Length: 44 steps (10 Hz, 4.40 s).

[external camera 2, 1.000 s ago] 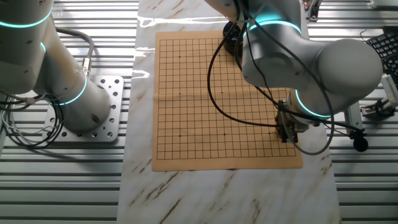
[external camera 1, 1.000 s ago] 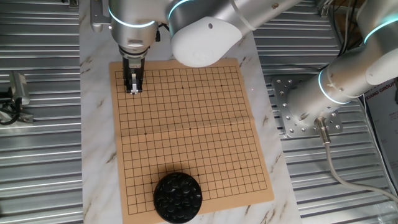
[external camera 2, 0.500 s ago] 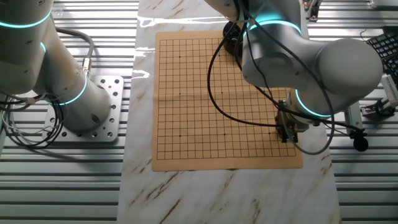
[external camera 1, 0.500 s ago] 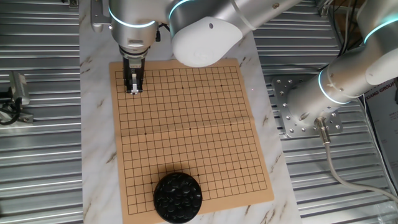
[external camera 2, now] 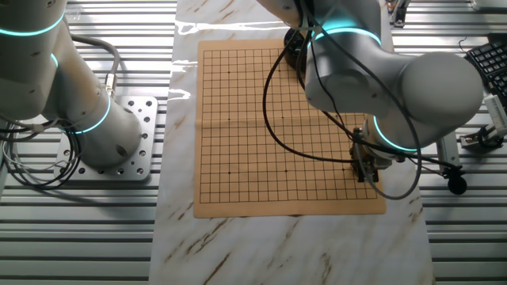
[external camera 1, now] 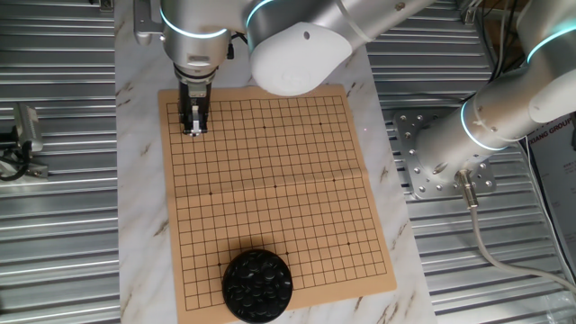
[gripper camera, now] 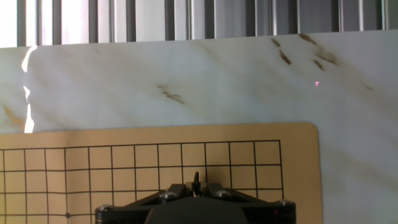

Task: Play the first move as black on the 3-4 point in the upper right corner of the Go board

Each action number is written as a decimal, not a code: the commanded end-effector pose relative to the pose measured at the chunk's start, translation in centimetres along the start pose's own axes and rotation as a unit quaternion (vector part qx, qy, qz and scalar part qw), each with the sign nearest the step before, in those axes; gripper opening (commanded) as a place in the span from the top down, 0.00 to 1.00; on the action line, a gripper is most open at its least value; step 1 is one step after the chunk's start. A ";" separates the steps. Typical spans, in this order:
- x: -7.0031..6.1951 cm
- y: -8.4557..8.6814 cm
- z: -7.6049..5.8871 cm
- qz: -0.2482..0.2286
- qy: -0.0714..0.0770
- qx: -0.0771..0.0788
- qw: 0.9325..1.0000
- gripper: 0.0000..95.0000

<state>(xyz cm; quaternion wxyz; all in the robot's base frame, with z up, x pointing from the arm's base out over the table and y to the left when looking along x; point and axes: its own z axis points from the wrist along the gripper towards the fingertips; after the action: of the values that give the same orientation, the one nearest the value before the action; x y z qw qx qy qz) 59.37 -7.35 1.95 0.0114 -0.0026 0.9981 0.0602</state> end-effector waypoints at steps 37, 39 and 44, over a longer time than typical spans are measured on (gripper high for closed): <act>-0.7 0.9 -1.6 -0.023 0.007 0.044 0.999 0.60; -1.0 1.3 -2.7 -0.022 0.009 0.047 0.999 0.60; -1.2 2.0 -3.9 -0.037 0.006 0.054 0.998 0.40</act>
<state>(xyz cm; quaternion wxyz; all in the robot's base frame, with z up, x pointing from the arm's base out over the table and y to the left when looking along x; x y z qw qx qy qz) 60.46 -5.82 6.12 0.0075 -0.0394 0.9992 0.0074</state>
